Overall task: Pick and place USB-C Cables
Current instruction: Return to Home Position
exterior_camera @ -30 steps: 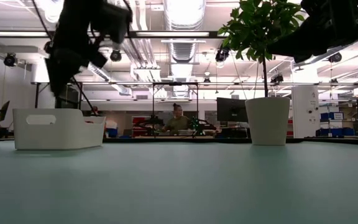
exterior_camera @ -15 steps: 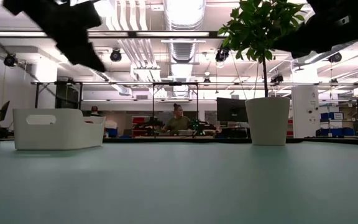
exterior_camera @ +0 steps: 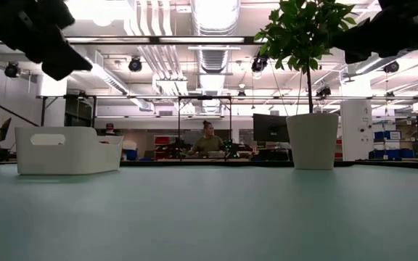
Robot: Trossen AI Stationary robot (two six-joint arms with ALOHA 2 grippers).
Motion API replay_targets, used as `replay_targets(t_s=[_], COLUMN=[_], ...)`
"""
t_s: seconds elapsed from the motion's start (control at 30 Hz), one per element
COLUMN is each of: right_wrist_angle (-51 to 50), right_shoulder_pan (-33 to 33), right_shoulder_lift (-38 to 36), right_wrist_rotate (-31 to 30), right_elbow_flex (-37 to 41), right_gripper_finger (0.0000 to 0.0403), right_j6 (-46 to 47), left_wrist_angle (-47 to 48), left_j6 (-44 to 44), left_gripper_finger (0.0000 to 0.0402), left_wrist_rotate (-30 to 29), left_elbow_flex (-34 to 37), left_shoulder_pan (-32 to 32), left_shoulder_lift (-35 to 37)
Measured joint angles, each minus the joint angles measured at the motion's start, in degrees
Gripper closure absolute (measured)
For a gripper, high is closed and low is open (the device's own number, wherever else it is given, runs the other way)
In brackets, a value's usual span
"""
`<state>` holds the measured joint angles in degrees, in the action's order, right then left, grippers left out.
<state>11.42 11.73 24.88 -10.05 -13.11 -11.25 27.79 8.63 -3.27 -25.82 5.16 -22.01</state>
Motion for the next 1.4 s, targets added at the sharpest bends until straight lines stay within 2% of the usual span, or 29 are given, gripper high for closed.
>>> replay_targets(t_s=[0.23,0.43,0.63,0.87,1.2,1.4], right_wrist_angle=[1.22,1.01,0.77,0.33,-1.38,-1.96], right_shoulder_pan=[0.0,0.0,0.0,-0.02,-0.04,-0.13], right_shoulder_lift=[-5.12,-10.62,-16.74,-24.25,-24.85,-24.87], right_wrist_rotate=[-0.01,-0.45,-0.46,-0.96,-2.55,-3.48], right_elbow_flex=[1.51,3.48,5.17,7.81,9.58,12.42], right_gripper_finger=[0.0376,0.0376,0.0376,0.0376,0.0376,0.0376], right_j6=[-2.91,-4.85,-7.47,-8.78,-9.92,-9.51], left_wrist_angle=[-3.47,-7.29,-12.92,-14.63,-21.6,-23.54], left_j6=[0.07,-0.01,-0.38,0.46,-3.43,-0.62], left_gripper_finger=[0.0401,0.0401,0.0401,0.0402,0.0402,0.0401], left_wrist_rotate=[0.13,0.17,1.55,4.67,5.11,4.63], left_elbow_flex=[2.29,7.32,14.75,20.61,22.6,23.34], left_shoulder_pan=[-0.01,-0.01,-0.01,-0.01,-0.01,-0.01], left_shoulder_lift=[8.86,13.65,16.71,19.63,20.3,18.52])
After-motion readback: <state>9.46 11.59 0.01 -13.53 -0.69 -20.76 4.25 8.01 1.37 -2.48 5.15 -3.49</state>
